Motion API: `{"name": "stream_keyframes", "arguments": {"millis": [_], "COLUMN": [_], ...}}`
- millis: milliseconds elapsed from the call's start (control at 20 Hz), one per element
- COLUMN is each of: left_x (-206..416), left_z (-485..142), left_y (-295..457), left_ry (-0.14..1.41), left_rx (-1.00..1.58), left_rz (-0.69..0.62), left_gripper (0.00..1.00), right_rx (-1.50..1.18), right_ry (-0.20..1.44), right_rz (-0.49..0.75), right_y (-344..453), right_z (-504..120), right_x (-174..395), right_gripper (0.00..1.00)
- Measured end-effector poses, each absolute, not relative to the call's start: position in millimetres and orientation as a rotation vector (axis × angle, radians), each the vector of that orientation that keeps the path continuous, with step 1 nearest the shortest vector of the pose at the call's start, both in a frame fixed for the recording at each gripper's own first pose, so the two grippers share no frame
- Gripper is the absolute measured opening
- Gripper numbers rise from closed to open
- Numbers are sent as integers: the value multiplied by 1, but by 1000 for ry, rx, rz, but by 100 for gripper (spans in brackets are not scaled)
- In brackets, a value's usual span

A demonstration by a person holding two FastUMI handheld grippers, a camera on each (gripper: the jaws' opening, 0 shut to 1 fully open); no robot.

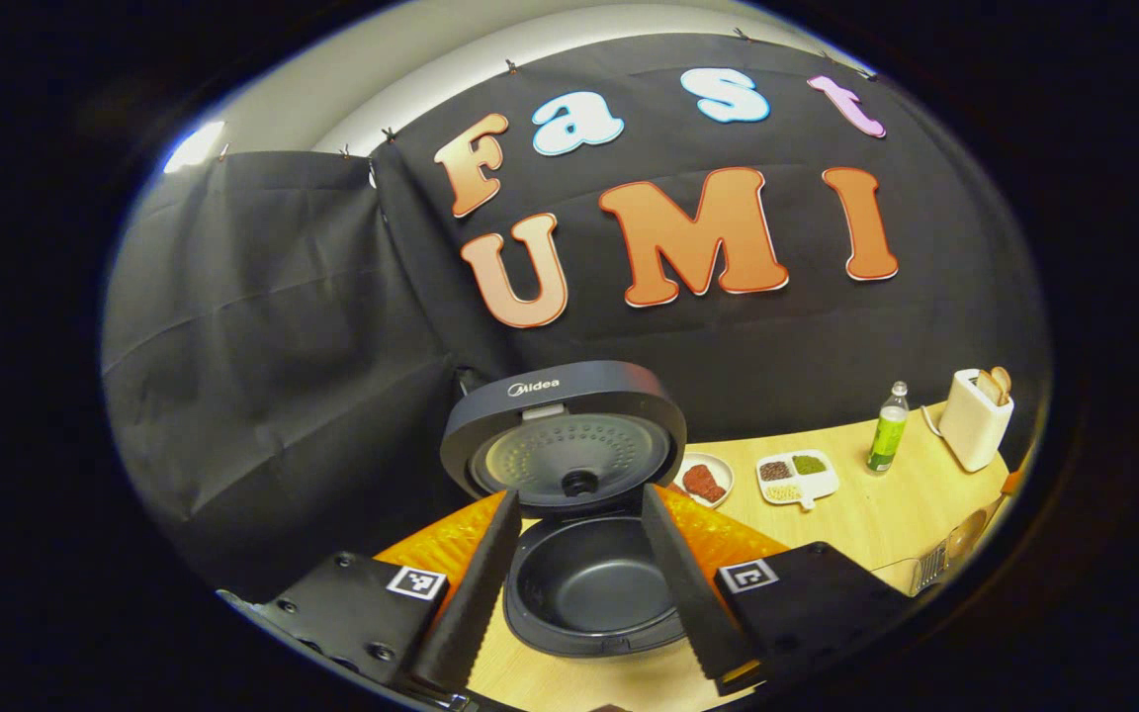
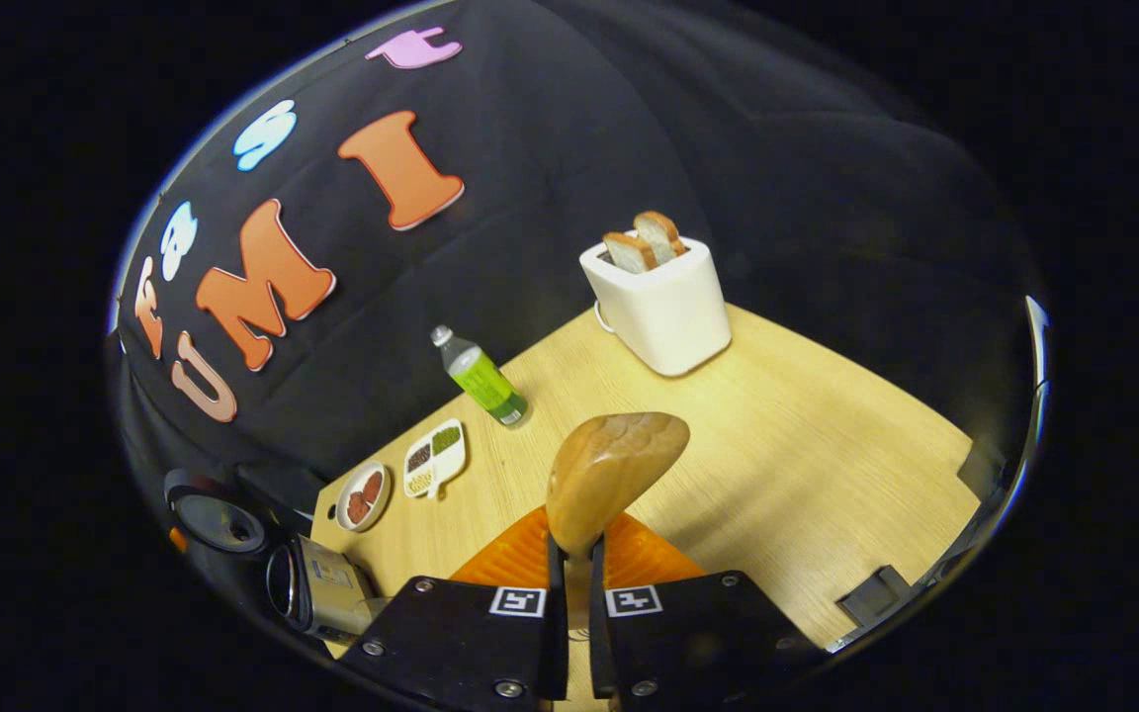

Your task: Close the left gripper, press the button to open the rice cooker; take a wooden spoon from the chopstick holder with the right hand, scoop a spoonful of rice and pour it into the rice cooker, then put the wooden spoon back into the chopstick holder.

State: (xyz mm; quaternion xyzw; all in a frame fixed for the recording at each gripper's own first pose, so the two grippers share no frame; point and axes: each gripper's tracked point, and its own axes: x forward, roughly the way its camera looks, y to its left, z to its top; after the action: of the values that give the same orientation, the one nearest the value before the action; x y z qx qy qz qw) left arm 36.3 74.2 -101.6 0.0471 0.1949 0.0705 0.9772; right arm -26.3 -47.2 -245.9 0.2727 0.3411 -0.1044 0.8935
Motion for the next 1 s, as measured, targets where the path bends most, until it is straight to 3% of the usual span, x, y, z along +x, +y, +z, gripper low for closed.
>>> {"name": "stream_keyframes", "arguments": {"millis": [150,200,250,300,350,400,500,550,600,650,750,800,1000], "left_x": [48,50,53,54,55,57,58,59,58,58,55,54,54], "left_z": [-114,-119,-123,-127,-131,-134,-136,-136,-135,-136,-139,-143,-149], "left_y": [83,86,89,93,96,98,105,109,112,114,117,118,128], "left_ry": [394,399,403,408,415,417,411,405,397,394,397,404,418], "left_rx": [73,63,53,42,34,27,29,40,48,53,52,51,66], "left_rz": [110,100,93,87,81,78,75,75,76,75,71,70,74], "left_gripper": [83,92,83,92,92,83,82,92,92,83,83,92,92], "right_rx": [561,560,549,524,487,448,373,330,277,219,103,39,-99], "right_ry": [667,660,658,659,663,670,680,682,671,668,662,657,624], "right_rz": [-162,-129,-99,-67,-33,-2,44,57,58,60,56,36,-16], "right_y": [-15,2,16,32,48,62,86,96,101,104,111,111,123], "right_z": [-211,-200,-195,-189,-186,-185,-186,-192,-195,-201,-212,-218,-235], "right_x": [-28,-28,-30,-31,-33,-36,-40,-42,-42,-42,-46,-47,-55], "right_gripper": [8,8,8,8,8,8,8,8,8,8,8,8,8]}}
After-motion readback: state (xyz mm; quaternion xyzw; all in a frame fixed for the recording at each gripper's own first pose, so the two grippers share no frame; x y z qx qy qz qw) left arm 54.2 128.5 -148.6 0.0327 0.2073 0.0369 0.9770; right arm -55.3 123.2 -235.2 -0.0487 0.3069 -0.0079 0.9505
